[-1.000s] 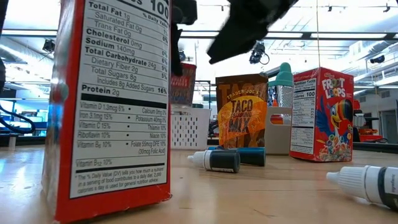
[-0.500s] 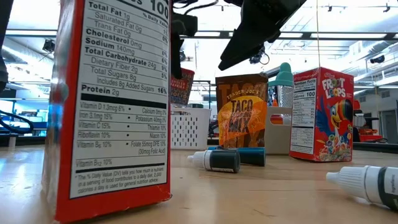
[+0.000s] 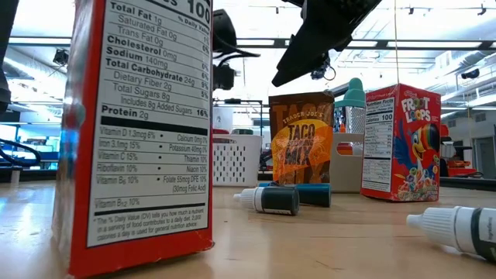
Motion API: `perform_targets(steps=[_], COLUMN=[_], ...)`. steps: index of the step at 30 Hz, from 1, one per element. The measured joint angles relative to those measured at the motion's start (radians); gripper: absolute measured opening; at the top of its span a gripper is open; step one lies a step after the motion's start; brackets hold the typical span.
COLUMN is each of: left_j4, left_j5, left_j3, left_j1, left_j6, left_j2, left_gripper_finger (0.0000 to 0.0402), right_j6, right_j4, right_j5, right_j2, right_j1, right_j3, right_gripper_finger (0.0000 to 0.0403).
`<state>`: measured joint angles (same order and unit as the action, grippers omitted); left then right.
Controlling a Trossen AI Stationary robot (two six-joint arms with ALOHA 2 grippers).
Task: Pick & Place Kitchen Items
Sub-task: Put the red spice can into the white basket
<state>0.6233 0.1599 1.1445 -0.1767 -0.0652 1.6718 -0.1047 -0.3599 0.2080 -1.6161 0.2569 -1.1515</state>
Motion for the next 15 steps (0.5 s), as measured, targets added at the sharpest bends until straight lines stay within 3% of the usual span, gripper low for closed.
perform_targets(steps=[4, 9, 15], left_j4=[-0.004, 0.01, 0.093], left_j5=[0.001, 0.018, 0.112], left_j3=[-0.028, -0.033, -0.004], left_j1=[-0.002, -0.003, -0.002], left_j6=[0.053, 0.066, 0.088], left_j2=[0.0, -0.001, 0.001], left_gripper_finger=[0.0242, 0.0275, 0.03], right_j6=[0.015, 0.009, -0.034], right_j4=[0.003, 0.025, 0.04], right_j5=[0.0, 0.014, 0.067], right_j2=[0.0, 0.0, 0.0], right_j1=[0.0, 0.0, 0.0], right_j3=[0.0, 0.0, 0.0], right_gripper_finger=[0.0297, 0.0297, 0.0297])
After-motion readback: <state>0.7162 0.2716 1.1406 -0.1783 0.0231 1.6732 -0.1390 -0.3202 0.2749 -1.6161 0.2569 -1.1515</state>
